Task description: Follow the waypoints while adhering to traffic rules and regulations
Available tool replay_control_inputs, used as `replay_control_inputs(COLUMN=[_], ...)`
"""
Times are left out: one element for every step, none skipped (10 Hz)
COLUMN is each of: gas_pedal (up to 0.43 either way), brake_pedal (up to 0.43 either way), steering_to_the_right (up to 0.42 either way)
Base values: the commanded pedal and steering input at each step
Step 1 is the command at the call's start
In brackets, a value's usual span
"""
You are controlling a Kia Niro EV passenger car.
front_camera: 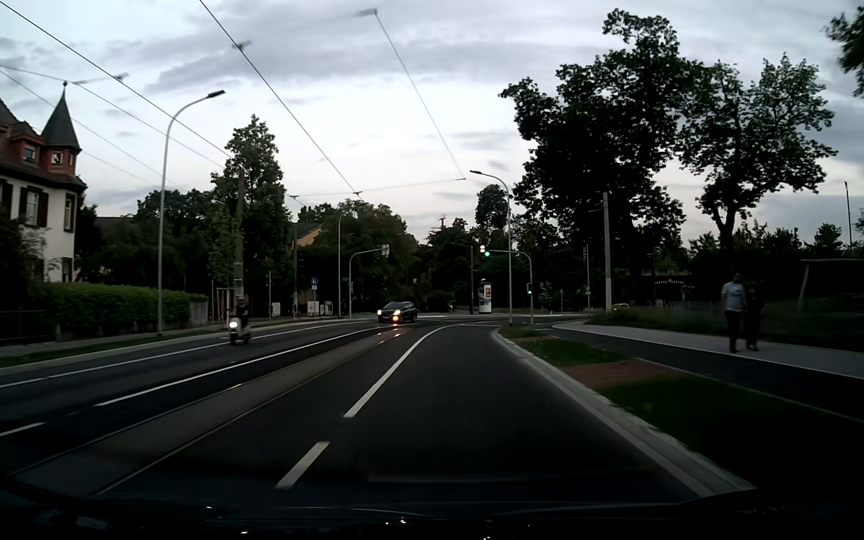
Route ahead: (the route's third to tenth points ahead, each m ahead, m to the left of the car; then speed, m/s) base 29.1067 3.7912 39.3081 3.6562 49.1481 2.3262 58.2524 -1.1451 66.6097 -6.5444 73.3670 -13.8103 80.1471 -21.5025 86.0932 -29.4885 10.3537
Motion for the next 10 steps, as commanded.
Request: replay_control_inputs(gas_pedal=[0.059, 0.059, 0.059, 0.059, 0.059, 0.059, 0.059, 0.067, 0.067, 0.067], brake_pedal=[0.0, 0.0, 0.0, 0.0, 0.0, 0.0, 0.0, 0.0, 0.0, 0.0], steering_to_the_right=[-0.001, -0.001, -0.001, -0.001, -0.002, -0.001, -0.002, -0.002, -0.001, -0.001])
